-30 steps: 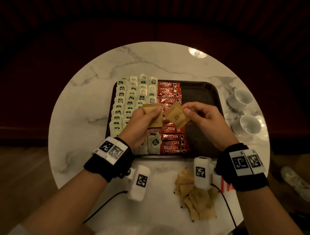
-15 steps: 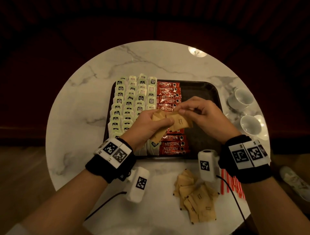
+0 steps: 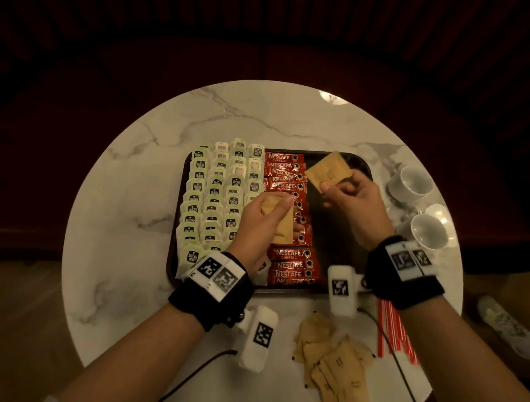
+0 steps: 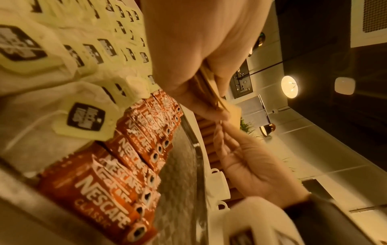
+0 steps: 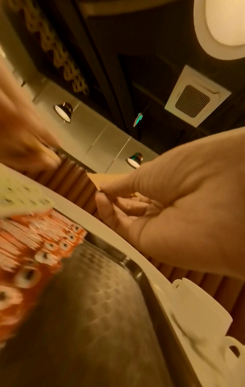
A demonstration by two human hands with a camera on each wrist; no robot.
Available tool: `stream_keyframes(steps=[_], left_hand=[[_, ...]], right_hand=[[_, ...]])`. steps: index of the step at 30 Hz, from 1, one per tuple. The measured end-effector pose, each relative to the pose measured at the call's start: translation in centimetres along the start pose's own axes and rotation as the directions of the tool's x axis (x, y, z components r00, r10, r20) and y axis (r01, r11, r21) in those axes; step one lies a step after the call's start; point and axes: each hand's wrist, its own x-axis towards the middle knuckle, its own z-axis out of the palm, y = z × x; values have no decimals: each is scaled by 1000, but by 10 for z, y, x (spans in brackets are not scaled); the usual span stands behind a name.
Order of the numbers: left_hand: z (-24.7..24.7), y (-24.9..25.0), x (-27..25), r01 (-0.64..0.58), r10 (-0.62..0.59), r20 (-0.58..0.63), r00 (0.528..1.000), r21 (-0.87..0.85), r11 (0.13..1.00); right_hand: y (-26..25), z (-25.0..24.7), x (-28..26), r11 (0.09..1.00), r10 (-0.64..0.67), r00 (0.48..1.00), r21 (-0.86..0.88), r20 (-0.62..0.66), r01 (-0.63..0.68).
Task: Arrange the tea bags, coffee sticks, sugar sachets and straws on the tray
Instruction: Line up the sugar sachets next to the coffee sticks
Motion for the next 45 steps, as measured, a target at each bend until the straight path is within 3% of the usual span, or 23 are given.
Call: stream_keyframes(steps=[3, 7, 10, 17, 29, 39, 42, 45], left_hand=[[-10, 0, 5, 40, -40, -4, 999, 15, 999], [-20, 1, 8, 53, -53, -8, 999, 22, 998], [-28, 4, 7, 46, -46, -17, 999, 37, 998], [-42, 9, 5, 17, -12, -64, 998, 84, 996], [-39, 2, 6, 49, -45, -42, 998, 120, 992], [-36, 7, 7, 107, -109, -37, 993, -50, 993], [-33, 10, 7, 122, -122, 12, 992, -145, 982], [-28, 12, 8, 130, -121, 55, 991, -203, 971]], right_hand=[[10, -14, 49, 981, 5, 1000, -196, -31, -11], [21, -17, 102, 871, 58, 998, -490, 19, -41], [24, -15, 120, 813, 78, 996, -581, 39, -41], [26, -9, 133, 779, 66, 995, -619, -80, -101], [23, 0, 126, 754, 12, 994, -652, -107, -80], [16, -11, 116, 863, 18, 985, -494, -174, -103], [6, -14, 103, 882, -68, 988, -472, -140, -6], [-11, -4, 72, 903, -63, 998, -424, 15, 64]])
